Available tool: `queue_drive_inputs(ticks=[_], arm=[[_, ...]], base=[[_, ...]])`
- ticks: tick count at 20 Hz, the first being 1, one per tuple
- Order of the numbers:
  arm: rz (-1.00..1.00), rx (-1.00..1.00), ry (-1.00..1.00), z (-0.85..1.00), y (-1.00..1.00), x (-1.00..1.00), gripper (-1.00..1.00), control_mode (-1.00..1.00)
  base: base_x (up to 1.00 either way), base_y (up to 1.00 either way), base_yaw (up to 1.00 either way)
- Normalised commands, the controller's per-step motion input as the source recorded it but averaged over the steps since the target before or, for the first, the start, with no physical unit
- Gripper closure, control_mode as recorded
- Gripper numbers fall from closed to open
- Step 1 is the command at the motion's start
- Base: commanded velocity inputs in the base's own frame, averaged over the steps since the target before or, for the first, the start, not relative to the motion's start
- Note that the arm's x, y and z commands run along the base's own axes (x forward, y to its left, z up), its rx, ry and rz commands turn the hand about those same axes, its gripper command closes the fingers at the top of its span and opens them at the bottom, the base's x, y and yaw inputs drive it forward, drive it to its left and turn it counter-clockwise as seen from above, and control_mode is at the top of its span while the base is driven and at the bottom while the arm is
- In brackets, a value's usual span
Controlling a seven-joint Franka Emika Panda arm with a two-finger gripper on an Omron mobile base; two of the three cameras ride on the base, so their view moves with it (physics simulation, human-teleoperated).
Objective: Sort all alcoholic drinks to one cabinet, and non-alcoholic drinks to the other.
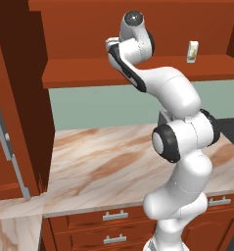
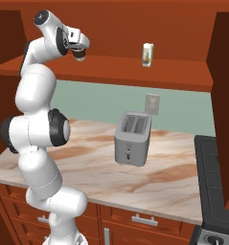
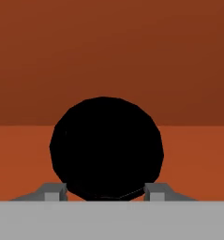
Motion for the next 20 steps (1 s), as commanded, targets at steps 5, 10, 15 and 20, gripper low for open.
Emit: queue_drive_inputs(ticks=[5, 10, 15, 20], arm=[[0.0, -0.04, 0.01, -0.1, 0.02, 0.21, 1.0, -1.0], [0.0, -0.06, 0.0, -0.25, 0.01, 0.2, 1.0, -1.0], [0.0, -0.06, 0.0, -0.23, 0.0, 0.19, 1.0, -1.0], [0.0, -0.05, 0.0, -0.22, 0.0, 0.18, 1.0, -1.0]], base=[[0.0, 0.0, 0.0], [0.0, 0.0, 0.0], [0.0, 0.0, 0.0], [0.0, 0.0, 0.0]])
